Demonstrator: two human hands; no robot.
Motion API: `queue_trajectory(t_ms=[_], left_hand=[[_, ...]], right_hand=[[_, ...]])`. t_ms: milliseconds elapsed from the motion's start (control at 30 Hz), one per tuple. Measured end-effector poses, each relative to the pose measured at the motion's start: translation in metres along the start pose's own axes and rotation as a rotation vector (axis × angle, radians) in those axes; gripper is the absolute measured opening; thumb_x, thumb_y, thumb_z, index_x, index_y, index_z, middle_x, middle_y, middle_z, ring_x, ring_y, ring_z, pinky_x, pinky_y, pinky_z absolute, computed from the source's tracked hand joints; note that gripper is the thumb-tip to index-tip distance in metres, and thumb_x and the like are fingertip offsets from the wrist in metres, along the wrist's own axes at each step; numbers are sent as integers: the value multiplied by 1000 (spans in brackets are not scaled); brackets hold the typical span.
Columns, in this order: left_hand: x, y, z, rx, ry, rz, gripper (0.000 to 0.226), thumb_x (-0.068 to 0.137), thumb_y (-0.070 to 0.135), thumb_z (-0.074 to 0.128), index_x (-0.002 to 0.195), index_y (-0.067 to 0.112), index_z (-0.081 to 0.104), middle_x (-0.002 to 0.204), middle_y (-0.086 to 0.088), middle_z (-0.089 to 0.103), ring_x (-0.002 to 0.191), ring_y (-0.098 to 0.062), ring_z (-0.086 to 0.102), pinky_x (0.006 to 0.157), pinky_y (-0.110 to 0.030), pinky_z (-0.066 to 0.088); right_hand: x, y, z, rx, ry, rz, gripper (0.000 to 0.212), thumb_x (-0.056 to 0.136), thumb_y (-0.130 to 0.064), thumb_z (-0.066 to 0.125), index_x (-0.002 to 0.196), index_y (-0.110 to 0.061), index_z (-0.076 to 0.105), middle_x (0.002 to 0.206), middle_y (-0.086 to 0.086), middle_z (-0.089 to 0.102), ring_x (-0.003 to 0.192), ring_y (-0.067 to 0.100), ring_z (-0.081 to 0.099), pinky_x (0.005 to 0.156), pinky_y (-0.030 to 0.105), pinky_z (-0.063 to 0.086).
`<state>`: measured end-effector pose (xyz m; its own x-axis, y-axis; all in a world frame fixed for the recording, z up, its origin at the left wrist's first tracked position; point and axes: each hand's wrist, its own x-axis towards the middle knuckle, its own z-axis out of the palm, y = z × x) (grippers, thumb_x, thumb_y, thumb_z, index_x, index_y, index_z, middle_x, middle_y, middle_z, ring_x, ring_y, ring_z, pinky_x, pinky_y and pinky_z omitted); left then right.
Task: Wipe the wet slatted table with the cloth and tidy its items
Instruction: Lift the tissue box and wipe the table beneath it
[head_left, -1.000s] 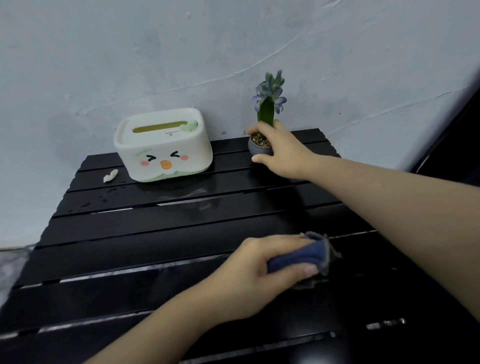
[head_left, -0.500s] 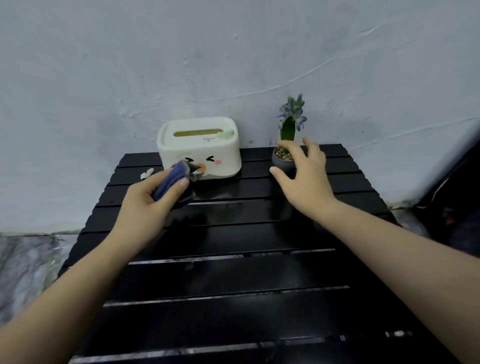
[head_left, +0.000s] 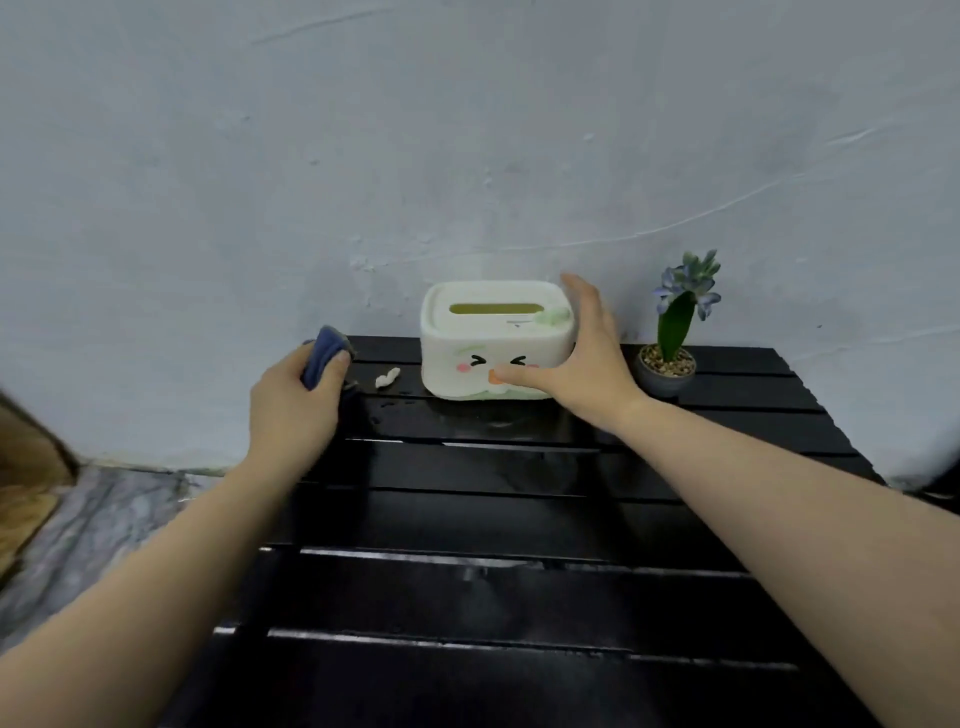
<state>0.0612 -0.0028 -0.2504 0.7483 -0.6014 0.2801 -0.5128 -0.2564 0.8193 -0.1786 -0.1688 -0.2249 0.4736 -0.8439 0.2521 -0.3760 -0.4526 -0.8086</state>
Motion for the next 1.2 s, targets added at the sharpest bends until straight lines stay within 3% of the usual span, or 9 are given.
queue_trajectory(t_ms=[67, 200, 533, 767, 833, 933, 1000, 1100, 1200], left_hand=[[13, -12, 9, 109, -5, -21, 19, 97, 37, 54, 95, 20, 63, 87, -3, 68, 88, -26, 63, 64, -33, 40], [24, -25, 36, 455, -163, -8, 40, 102, 43, 39, 134, 24, 53, 147, -5, 47, 130, -30, 48, 97, -41, 43], [23, -15, 59, 616, -225, 224, 35, 104, 32, 39, 125, 10, 57, 136, -9, 55, 125, -31, 46, 90, -41, 44], [-59, 53, 103, 331, -595, 591, 38, 103, 34, 46, 136, 20, 58, 143, -5, 57, 137, -25, 47, 105, -40, 46], [-64, 62, 101, 144, -658, 499, 37, 103, 35, 49, 135, 23, 60, 137, -4, 63, 132, -21, 54, 107, -36, 45], [-33, 60, 81, 8, -393, 233, 30, 101, 36, 51, 123, 24, 68, 109, -6, 76, 103, -23, 71, 92, -35, 53], [0, 41, 63, 196, -215, 161, 32, 101, 38, 49, 124, 24, 66, 116, -11, 72, 109, -30, 66, 91, -36, 49], [27, 4, 55, 514, -287, 112, 48, 104, 35, 43, 144, 10, 46, 150, -19, 43, 135, -36, 42, 110, -42, 34], [30, -5, 81, 746, -293, 129, 52, 106, 31, 32, 145, -3, 37, 149, -26, 39, 133, -40, 37, 113, -47, 27]], right_hand=[[10, 13, 4, 85, -39, -8, 122, 44, -47, 96, 145, -35, 29, 139, -8, 40, 125, 7, 41, 111, 33, 37], [18, 27, 16, 184, -46, 3, 102, 39, -48, 97, 127, -44, 46, 125, -16, 55, 113, 5, 56, 92, 22, 52], [10, 10, 3, 334, 147, -79, 95, 38, -45, 100, 122, -32, 59, 114, -34, 62, 109, -6, 60, 89, 20, 54], [23, -37, -23, 344, 133, -170, 92, 36, -49, 99, 118, -32, 60, 123, -28, 60, 108, -6, 61, 84, 17, 54], [24, -46, -27, 322, 137, -176, 92, 35, -52, 98, 117, -35, 60, 124, -26, 60, 108, -4, 61, 84, 20, 55], [27, -54, -33, 328, 179, -196, 93, 34, -51, 99, 117, -34, 61, 121, -22, 63, 107, 0, 63, 86, 26, 57], [27, -57, -39, 334, 212, -201, 93, 35, -51, 99, 118, -31, 62, 120, -20, 63, 106, 2, 64, 85, 25, 57], [27, -56, -48, 333, 232, -200, 93, 35, -51, 99, 118, -29, 62, 120, -18, 62, 106, 2, 63, 84, 23, 57], [26, -50, -54, 326, 232, -197, 92, 37, -48, 99, 119, -28, 61, 121, -19, 61, 106, 2, 63, 84, 20, 56]])
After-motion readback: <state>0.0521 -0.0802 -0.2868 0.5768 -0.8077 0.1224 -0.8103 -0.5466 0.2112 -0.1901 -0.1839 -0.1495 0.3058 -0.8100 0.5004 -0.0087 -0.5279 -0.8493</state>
